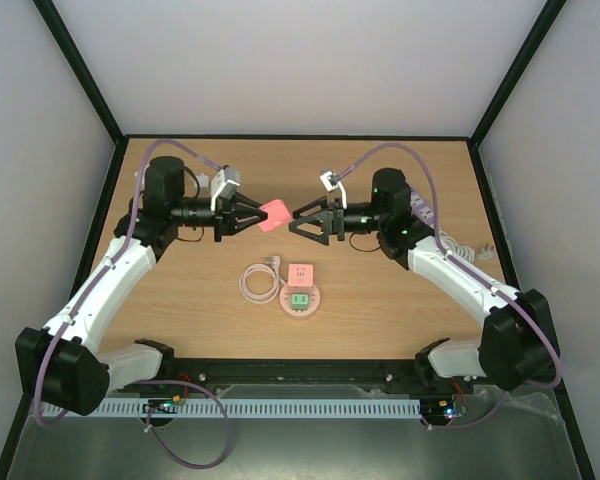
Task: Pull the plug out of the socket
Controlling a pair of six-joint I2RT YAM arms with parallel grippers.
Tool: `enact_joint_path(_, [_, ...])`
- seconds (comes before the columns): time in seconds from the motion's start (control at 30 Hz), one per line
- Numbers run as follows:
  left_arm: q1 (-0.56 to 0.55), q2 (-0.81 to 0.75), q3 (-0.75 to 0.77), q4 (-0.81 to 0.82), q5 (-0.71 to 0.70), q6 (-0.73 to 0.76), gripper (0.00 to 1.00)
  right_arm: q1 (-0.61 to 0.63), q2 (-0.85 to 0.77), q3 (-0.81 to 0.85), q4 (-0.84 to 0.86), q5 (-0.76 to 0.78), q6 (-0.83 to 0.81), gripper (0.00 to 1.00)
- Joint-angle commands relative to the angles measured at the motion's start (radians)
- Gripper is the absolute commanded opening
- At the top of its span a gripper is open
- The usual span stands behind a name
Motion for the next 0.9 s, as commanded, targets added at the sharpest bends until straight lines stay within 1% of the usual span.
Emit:
enact_joint_path(0.0, [0.006,-0.010,-0.002,0.094,0.054,-0.074,0.11,0.029,-0.025,-0.014,0.033,0.005,0.013,0.98])
enact_joint_path(0.1, [0.005,-0.008,-0.016,0.132,0.062,-0.108,0.11,0.055,-0.012,0.001,0.048,-0.009,0.018,0.98])
enact_joint_path(0.3, [-0.003,-0.006,-0.034,0.150,0.061,-0.129,0.11,0.104,0.016,0.036,0.119,-0.082,0.041,0.99])
enact_joint_path(0.7, [-0.030,0.000,-0.068,0.144,0.069,-0.122,0.11,0.106,0.024,0.148,0.114,-0.114,0.016,0.97])
enact_joint_path(0.87, [-0.038,0.006,-0.072,0.139,0.051,-0.120,0.11,0.106,0.026,0.173,0.124,-0.127,0.014,0.96])
